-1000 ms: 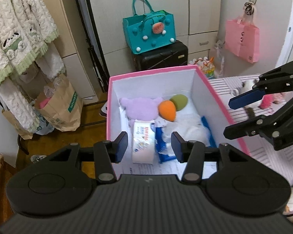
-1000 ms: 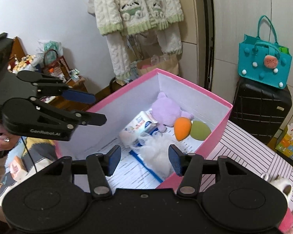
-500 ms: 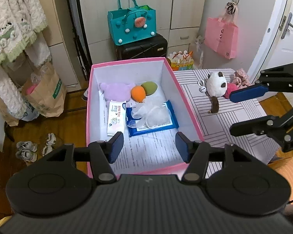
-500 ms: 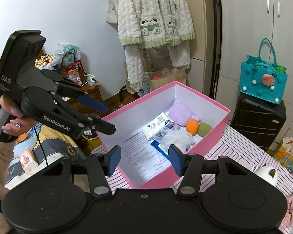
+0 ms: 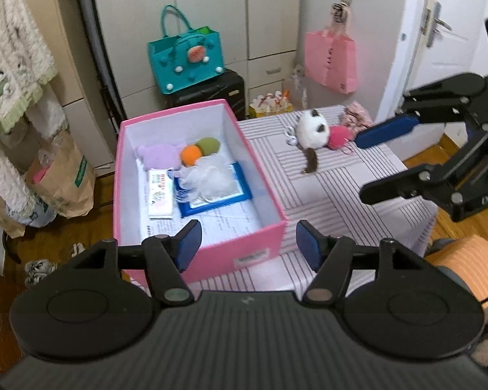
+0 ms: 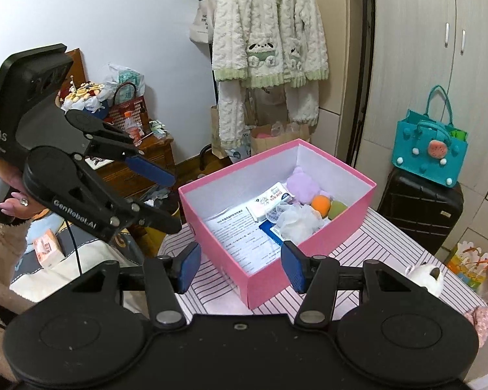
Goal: Organize soft objects
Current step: 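Withdraw both tools from the box and move toward the pom-pom and scrunchie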
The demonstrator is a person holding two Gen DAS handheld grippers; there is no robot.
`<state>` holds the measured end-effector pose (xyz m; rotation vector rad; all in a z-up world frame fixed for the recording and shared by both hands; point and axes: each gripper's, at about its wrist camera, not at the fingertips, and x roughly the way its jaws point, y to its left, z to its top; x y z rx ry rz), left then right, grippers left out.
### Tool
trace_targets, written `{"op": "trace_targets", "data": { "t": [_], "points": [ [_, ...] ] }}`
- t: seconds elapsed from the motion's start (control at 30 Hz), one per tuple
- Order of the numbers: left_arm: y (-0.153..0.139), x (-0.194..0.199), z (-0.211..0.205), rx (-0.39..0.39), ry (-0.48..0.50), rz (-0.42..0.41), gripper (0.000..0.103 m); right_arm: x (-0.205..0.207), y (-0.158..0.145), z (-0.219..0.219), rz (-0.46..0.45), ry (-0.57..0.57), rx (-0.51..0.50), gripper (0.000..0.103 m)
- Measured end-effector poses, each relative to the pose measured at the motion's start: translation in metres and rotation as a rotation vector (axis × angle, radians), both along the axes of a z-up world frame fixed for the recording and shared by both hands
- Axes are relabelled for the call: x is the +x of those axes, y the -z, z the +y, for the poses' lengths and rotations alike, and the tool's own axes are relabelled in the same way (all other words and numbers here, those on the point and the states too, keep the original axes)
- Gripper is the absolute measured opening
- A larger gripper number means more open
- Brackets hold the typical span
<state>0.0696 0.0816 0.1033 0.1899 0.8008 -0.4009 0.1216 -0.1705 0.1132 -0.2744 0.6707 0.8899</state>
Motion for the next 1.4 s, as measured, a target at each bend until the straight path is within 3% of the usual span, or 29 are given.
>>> {"op": "trace_targets", "data": {
  "t": [0.53,0.83,1.1,1.23,1.4],
  "points": [
    [0.026,-0.042,-0.054,0.014,0.144,0.043,0.068,-0.056,0.022,-0.045,-0.014,0.075,0.007,0.062],
    [0.056,-0.037,-0.071,-0.010,0.158,0.060,0.068,-0.077,0.056,-0.082,0.016,0.163,0.034,0.064],
    [0.094,-0.025,-0.096,-0.007,0.201,0.102,0.068,-0.070,0.099,-0.111,0.078,0.223,0.032,0.065],
    [0.110,-0.017,-0.110,-0.014,0.203,0.080,0.068,-0.062,0.117,-0.122,0.059,0.249,0.030,0.067],
    [0.113,-0.001,-0.123,-0.096,0.204,-0.006,0.068,-0.048,0.133,-0.135,-0.012,0.314,0.029,0.067]
  ]
}}
